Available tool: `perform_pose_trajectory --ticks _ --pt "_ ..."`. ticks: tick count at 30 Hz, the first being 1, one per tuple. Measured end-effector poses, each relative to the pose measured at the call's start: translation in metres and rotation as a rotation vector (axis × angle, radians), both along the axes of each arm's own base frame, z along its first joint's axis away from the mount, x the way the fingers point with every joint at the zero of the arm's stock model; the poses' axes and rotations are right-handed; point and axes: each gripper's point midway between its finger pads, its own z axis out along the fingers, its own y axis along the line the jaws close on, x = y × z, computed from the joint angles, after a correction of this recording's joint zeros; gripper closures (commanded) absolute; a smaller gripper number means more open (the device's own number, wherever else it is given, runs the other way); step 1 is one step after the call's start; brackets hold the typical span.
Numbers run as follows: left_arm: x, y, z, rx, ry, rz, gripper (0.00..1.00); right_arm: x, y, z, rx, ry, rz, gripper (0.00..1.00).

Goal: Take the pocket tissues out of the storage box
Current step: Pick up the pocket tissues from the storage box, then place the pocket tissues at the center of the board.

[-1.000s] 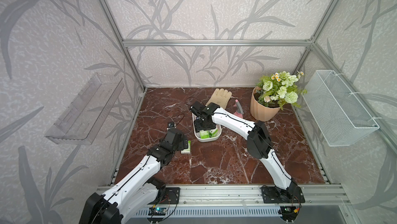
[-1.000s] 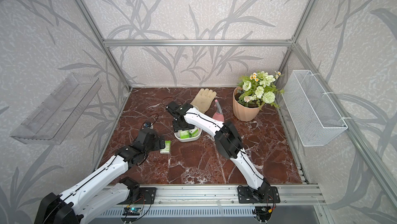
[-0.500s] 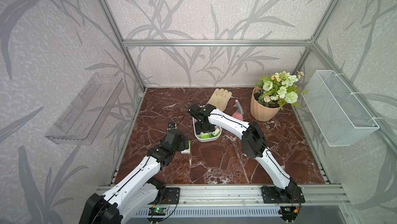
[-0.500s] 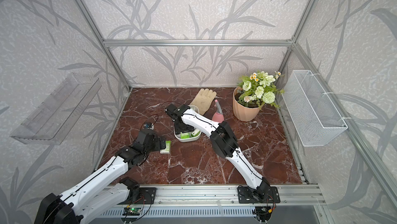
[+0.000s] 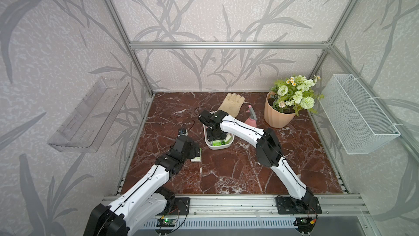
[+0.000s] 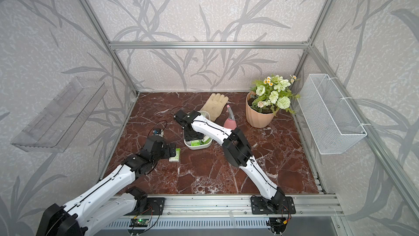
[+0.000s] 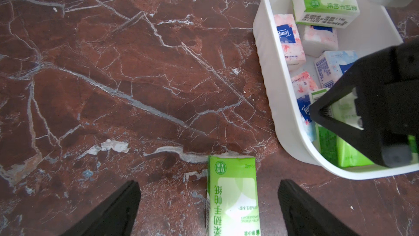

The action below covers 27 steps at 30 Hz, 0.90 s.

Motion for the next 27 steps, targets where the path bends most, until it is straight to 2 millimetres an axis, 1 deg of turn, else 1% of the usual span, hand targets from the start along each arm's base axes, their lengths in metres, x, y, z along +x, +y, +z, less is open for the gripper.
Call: perform_pose_trajectory --ticks 3,7,10,12,15,18,20,24,27 --pt "-0.002 0.001 -0.001 -0.003 -0.007 0.000 0.00 0.000 0.001 0.016 0.016 -0.034 -0.009 0.47" --pt "-0.002 0.002 0.008 -0.014 -0.043 0.005 0.00 -0.004 0.006 0.053 0.059 -0.101 -0.011 0.47" --pt "0.000 0.003 0.016 -0.017 -0.077 0.003 0.00 -0.012 0.010 0.085 0.103 -0.152 -0.007 0.47" --pt "0.002 0.003 0.020 -0.010 -0.095 -0.002 0.00 -0.019 0.008 0.103 0.122 -0.177 -0.006 0.47" --pt "0.004 0.004 0.021 0.009 -0.104 -0.011 0.00 -0.033 0.000 0.119 0.131 -0.196 -0.012 0.47" --pt "0.006 0.005 0.020 0.038 -0.104 -0.017 0.00 -0.049 -0.015 0.120 0.119 -0.185 -0.028 0.48" --pt "0.007 0.006 0.020 0.050 -0.106 -0.017 0.00 -0.061 -0.027 0.113 0.105 -0.166 -0.044 0.48" --pt "0.009 0.008 0.020 0.062 -0.113 -0.011 0.00 -0.084 -0.050 0.092 0.069 -0.112 -0.082 0.48" --pt "0.010 0.008 0.019 0.064 -0.108 -0.011 0.00 -0.100 -0.062 0.077 0.042 -0.075 -0.101 0.48"
